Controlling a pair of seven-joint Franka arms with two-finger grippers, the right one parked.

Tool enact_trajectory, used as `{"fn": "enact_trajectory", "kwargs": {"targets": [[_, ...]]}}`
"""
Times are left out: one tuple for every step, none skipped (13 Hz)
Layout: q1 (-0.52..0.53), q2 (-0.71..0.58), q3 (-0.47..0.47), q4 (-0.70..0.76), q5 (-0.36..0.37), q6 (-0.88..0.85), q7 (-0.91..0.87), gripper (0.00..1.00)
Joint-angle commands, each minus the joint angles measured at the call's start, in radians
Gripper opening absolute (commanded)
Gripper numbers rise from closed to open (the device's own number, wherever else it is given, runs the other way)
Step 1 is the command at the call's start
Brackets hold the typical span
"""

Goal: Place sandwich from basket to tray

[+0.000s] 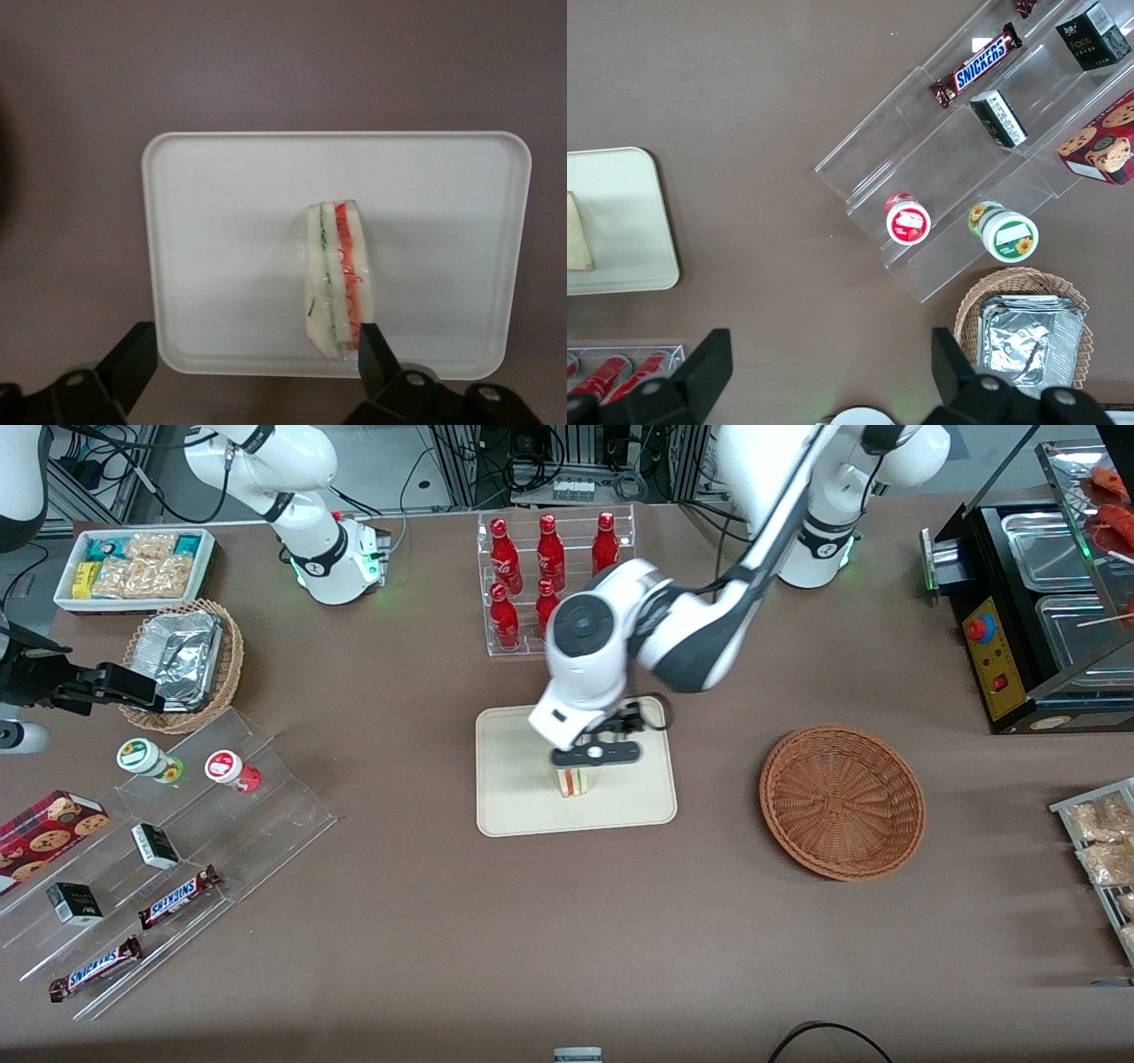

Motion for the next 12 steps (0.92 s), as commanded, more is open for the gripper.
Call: {"fn": "enact_trajectory", "kwargs": {"targets": [[0.086, -0.114, -0.007, -0.046, -0.012, -0.089, 0.062, 1.00], [0.123, -0.148, -0.005, -0.060, -0.013, -0.111, 0.125, 1.00], [0.150, -0.189, -0.005, -0.084, -0.013, -0.131, 0.164, 1.00], [0.183, -0.237, -0.005, -0.121, -0.012, -0.137, 0.188, 1.00], [0.212, -0.278, -0.005, -0.152, -0.012, -0.139, 0.225, 1.00], [0.236, -0.307, -0.005, -0.170, -0.012, -0.145, 0.274, 1.00], [0.265, -0.332, -0.005, -0.184, -0.012, -0.162, 0.317, 1.00], [0.302, -0.357, -0.004, -0.192, -0.010, -0.186, 0.366, 1.00], [0.344, -0.380, -0.004, -0.198, -0.009, -0.217, 0.445, 1.00], [0.376, -0.400, -0.004, -0.201, -0.004, -0.232, 0.496, 1.00], [0.405, -0.410, -0.004, -0.202, 0.002, -0.240, 0.529, 1.00], [0.434, -0.423, -0.004, -0.215, 0.005, -0.240, 0.569, 1.00]]}}
